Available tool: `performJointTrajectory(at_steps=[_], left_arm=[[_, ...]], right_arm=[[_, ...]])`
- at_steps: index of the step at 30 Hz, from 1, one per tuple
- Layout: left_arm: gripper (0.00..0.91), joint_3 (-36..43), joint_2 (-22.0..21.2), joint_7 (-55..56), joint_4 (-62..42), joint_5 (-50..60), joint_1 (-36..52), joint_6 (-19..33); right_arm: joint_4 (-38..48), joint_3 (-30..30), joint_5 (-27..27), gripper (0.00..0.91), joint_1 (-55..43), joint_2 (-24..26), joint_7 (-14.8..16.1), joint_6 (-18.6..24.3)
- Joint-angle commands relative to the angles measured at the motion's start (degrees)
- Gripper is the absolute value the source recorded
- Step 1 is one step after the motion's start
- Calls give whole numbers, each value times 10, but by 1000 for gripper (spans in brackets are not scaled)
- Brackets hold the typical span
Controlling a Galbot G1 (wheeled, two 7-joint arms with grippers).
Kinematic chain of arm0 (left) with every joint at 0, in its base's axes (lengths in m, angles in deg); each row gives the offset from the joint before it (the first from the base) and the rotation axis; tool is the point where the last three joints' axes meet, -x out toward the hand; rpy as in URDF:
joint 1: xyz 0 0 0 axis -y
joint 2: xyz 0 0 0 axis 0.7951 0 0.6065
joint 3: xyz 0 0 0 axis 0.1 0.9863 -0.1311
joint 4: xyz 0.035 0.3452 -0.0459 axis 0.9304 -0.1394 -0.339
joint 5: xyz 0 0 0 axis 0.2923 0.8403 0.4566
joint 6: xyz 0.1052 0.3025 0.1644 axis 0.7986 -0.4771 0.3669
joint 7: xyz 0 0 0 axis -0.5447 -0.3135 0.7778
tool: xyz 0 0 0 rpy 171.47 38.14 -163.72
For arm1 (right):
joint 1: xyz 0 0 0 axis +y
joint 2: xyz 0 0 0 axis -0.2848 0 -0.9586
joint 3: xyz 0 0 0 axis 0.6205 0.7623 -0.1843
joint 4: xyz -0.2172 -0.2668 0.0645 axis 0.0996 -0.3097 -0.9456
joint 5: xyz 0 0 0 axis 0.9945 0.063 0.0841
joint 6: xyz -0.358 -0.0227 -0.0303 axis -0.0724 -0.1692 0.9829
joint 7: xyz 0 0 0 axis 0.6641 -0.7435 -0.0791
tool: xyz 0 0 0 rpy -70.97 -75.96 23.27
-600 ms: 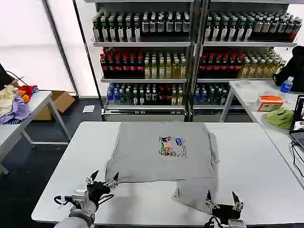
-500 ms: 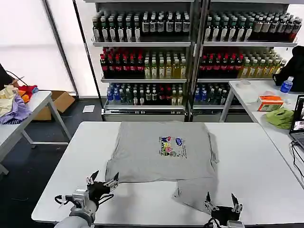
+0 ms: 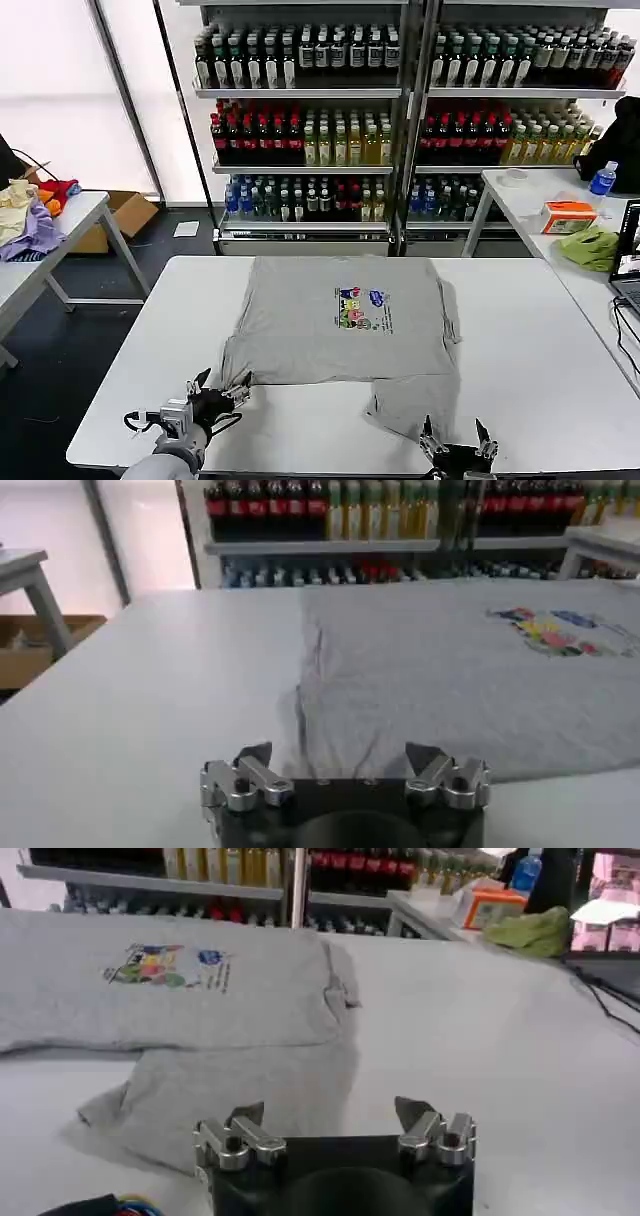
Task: Fold and organize the clothes.
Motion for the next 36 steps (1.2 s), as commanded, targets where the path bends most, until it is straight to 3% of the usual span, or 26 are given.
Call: performJointTrajectory(at_steps=[1,3,4,5,6,7,8,23,28,36], left_arm=[[907,-2,2,1,-15,-18,5,-4],[907,-2,2,2,-14,-26,3,-6],[725,-1,3,2,-13,-27,2,-7],[595,1,3,1,-12,-27,-1,-8],[161,3,4,1,-10,-27,-4,-9],[10,5,4,2,-8,-26,-7,-10],[10,6,5,1,-7,-25,-10,-12],[10,19,0,-2,-15,-3,-24,-7],[10,21,-2,-4,-7,2,-23,11],[10,11,-15,-16,6,-4,-4,97]], right_arm=[[8,9,5,907,-1,-2,-1,-1],[12,12,6,846,-3,-1,2,-1],[16,13,7,655,-4,-1,3,-1],[20,14,7,534,-6,-2,3,-1],[23,14,6,292,-7,-2,3,0],[27,15,5,50,-8,-2,4,0],[29,16,3,0,-8,-1,5,0],[61,9,-40,0,-3,0,13,33],[55,3,-20,0,-6,-1,27,50],[22,-18,50,0,-26,-7,82,114]])
